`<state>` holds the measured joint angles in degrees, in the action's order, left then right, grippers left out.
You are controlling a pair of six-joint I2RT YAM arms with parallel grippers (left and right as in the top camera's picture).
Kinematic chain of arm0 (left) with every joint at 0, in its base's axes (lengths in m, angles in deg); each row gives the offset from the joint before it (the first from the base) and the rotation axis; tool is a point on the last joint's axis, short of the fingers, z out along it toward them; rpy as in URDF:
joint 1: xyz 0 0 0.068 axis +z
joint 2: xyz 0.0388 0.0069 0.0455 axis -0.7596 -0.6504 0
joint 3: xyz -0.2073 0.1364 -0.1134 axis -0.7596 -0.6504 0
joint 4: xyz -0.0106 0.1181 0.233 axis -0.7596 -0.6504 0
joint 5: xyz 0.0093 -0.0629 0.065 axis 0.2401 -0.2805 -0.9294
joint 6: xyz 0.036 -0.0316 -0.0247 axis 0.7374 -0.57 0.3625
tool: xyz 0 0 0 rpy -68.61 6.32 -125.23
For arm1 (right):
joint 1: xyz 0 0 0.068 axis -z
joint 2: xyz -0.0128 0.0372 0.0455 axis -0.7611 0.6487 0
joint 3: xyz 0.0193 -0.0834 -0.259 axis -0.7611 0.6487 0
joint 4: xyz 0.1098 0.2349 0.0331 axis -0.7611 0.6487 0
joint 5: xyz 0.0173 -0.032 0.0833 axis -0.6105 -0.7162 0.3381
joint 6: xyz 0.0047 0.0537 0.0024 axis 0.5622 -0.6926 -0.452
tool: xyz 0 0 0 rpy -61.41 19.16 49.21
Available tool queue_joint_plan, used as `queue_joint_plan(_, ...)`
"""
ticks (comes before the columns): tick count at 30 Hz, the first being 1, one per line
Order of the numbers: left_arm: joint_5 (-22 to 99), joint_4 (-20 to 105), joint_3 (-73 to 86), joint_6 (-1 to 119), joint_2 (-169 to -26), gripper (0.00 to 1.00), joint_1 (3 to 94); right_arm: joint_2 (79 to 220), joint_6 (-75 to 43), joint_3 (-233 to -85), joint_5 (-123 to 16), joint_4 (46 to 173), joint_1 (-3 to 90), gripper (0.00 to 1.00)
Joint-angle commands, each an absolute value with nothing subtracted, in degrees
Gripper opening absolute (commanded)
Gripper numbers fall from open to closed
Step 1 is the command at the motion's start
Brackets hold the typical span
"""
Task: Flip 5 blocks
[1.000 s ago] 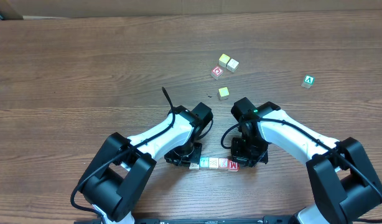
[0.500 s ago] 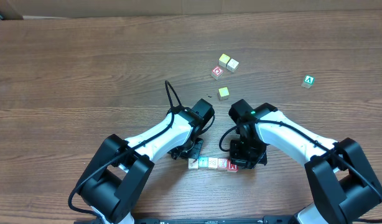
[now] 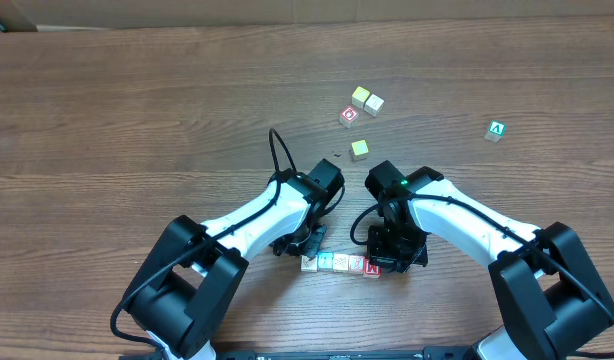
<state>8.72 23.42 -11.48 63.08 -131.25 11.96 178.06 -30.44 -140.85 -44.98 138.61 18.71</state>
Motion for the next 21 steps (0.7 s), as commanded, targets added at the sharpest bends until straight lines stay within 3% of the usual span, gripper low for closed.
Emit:
queue_joint_plan(1, 9.5, 22.2, -13.2, 64.8, -134.1, 0.04, 12.3, 177.0, -30.7, -140.5, -44.7, 138.5, 18.4, 0.04)
queue_joint_plan(11, 18.1, 21.9, -13.2, 65.2, -134.1, 0.04, 12.2, 177.0, -30.7, -140.5, -44.7, 138.2, 18.4, 0.04)
queue_joint_plan(21, 19.5, 22.7, -13.2, 62.0, -134.1, 0.04, 12.3, 177.0, -30.8, -140.5, -44.6, 138.3, 18.4, 0.04)
